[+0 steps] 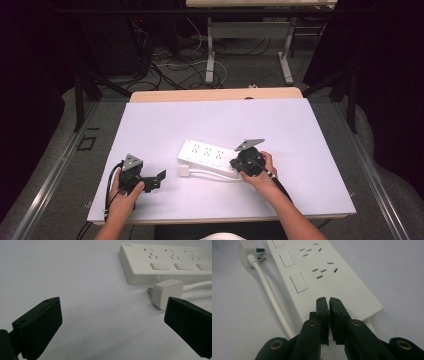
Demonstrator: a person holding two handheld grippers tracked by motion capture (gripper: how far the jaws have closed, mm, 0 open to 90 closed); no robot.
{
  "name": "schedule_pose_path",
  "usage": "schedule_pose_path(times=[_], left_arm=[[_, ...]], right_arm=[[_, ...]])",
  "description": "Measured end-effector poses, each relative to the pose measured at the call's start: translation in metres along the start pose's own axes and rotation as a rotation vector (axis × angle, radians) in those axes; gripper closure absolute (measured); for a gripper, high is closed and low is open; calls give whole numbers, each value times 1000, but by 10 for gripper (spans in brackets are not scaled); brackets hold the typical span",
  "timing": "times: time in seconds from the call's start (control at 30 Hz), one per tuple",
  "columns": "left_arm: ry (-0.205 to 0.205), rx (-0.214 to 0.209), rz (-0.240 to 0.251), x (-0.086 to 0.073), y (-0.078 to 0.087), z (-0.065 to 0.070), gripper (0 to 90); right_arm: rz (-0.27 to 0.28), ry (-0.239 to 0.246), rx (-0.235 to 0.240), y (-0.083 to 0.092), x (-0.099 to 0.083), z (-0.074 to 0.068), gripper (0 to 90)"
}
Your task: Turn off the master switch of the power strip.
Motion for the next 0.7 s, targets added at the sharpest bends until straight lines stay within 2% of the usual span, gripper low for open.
schedule_pose_path(times=[0.17,0.2,0.23,0.27,0.43,0.57,0.63,0.7], left_arm=[[0,-1,-5,0,0,0,15],[-1,-2,-7,0,0,0,15],[-1,-2,-6,0,0,0,15],[1,-2,-3,0,0,0,15],[0,1,1,0,0,-1,15],[0,1,-1,0,0,0,15],[-3,1,0,-1,0,-1,15],[0,-1,-6,-1,1,-1,15]], right_arm=[[-2,1,5,1,1,-1,833],[-5,32,9,2,2,0,822],[-5,32,9,2,2,0,822],[-11,15,5,4,1,0,815],[6,5,6,4,3,-1,787],[-3,5,6,7,3,-1,734],[24,-4,10,7,5,0,690],[9,-3,9,8,5,0,666]])
Point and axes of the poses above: each handheld gripper's, and its own axes: y roughly backward along the jaws, x roughly out of its top, z roughly to its right, the point moved 6 cm from there along -y, roughly forward along the jaws, and after that the axes turned 15 degrees about -y, right-handed, at the moved point
